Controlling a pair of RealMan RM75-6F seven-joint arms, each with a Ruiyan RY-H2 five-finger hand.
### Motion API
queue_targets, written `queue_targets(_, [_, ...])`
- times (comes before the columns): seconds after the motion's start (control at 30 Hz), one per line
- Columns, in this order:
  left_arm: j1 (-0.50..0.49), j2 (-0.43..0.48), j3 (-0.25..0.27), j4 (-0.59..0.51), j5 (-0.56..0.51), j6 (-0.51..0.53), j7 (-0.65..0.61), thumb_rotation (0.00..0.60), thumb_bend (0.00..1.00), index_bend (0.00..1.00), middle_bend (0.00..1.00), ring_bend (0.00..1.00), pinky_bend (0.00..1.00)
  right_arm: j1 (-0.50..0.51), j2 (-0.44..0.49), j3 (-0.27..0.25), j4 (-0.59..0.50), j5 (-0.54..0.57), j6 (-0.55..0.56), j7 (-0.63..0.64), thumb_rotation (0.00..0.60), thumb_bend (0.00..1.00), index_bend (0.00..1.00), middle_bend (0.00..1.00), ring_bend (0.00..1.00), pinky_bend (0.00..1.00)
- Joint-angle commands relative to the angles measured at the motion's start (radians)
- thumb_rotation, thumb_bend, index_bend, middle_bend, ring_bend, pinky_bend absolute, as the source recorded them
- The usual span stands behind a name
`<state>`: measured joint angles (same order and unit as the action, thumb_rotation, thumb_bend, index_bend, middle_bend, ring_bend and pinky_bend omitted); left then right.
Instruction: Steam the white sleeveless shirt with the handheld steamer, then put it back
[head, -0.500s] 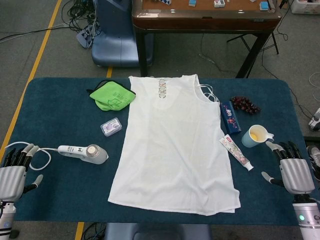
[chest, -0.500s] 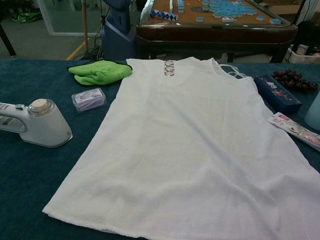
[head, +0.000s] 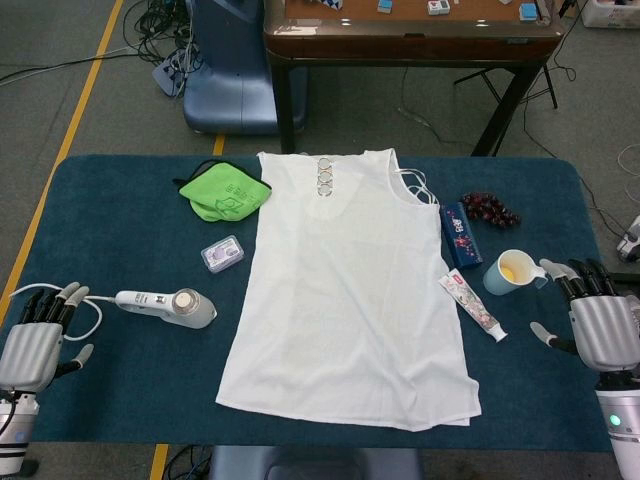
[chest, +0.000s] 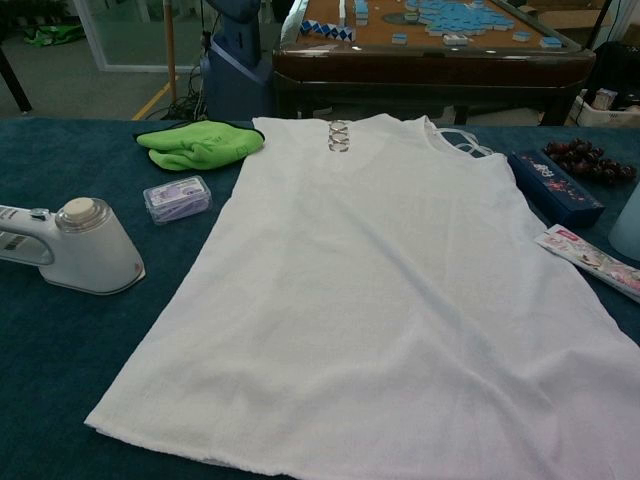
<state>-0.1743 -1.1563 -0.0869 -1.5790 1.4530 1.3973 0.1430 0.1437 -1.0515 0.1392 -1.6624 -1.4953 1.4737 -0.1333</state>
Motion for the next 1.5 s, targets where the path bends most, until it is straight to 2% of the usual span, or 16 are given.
queue_targets(0.03, [-0.044, 0.005, -0.016, 0.014, -0.017, -0.060, -0.002, 0.600, 0.22, 0.11, 0.11, 0.10, 0.03, 0.018, 0.024, 0.022, -0.025, 0.008, -0.002, -0.027, 0.600, 0.02, 0.17, 0.25, 0.15, 0.10])
queue_targets(0.27, [-0.138, -0.003, -0.047, 0.031, -0.081, -0.202, 0.024, 0.600, 0.22, 0.14, 0.11, 0.10, 0.03, 0.036, 0.044, 0.029, -0.048, 0.015, -0.022, -0.033, 0.600, 0.02, 0.17, 0.25, 0.15, 0.10])
queue_targets(0.67, [-0.236, -0.086, -0.069, 0.076, -0.195, -0.321, 0.121, 0.600, 0.22, 0.15, 0.11, 0.10, 0.03, 0.019, 0.062, 0.013, -0.046, 0.017, -0.006, -0.006, 0.600, 0.02, 0.17, 0.25, 0.15, 0.10])
queue_targets(1.13, [-0.300, -0.193, -0.080, 0.171, -0.314, -0.383, 0.180, 0.600, 0.22, 0.16, 0.11, 0.11, 0.03, 0.009, 0.064, 0.001, -0.030, 0.033, -0.011, 0.025, 0.600, 0.02, 0.17, 0.25, 0.15, 0.10])
queue_targets(1.5, [-0.332, -0.276, -0.087, 0.288, -0.329, -0.392, 0.138, 0.600, 0.22, 0.25, 0.21, 0.18, 0.07, 0.000, 0.068, -0.002, -0.025, 0.042, -0.004, 0.035, 0.600, 0.02, 0.17, 0.25, 0.15, 0.10])
